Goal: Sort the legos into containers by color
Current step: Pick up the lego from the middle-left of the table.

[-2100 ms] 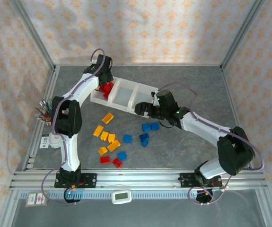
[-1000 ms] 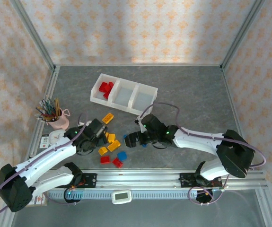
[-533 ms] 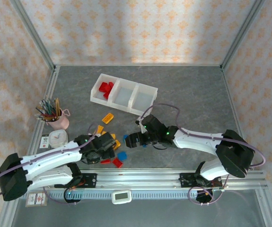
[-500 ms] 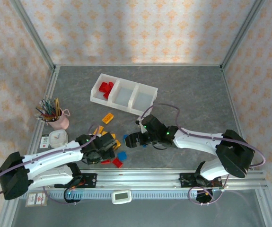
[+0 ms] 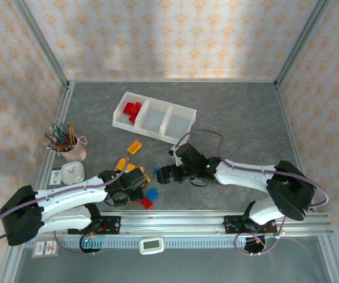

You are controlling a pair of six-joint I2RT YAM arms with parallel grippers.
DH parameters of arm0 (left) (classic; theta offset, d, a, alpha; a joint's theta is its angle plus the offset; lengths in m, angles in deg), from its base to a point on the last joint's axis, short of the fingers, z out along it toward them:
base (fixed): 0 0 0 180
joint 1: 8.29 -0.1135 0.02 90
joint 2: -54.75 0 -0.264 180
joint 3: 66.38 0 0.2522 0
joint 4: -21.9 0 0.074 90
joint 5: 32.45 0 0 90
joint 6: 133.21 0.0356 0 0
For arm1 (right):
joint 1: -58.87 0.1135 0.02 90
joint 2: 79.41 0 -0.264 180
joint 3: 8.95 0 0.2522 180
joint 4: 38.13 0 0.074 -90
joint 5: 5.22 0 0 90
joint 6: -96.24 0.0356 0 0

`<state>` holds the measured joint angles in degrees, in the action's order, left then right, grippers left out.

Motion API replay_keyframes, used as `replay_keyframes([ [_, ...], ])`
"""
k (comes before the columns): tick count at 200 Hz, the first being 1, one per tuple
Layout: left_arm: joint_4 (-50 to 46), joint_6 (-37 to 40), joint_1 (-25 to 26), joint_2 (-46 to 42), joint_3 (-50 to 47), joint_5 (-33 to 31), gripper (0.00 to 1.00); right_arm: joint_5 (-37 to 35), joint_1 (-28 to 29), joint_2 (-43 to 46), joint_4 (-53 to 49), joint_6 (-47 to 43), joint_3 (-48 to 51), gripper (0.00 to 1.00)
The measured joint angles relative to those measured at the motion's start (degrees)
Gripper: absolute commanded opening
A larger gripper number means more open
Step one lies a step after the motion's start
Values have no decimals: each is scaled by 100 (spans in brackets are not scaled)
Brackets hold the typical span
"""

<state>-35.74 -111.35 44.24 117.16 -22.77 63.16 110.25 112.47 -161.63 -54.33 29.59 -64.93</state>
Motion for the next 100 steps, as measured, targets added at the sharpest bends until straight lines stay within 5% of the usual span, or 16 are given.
replay_keyframes([
  [100,177,-149,-2,-205,-111,-26,39,-20,0,-24,-9,4,-28,100],
])
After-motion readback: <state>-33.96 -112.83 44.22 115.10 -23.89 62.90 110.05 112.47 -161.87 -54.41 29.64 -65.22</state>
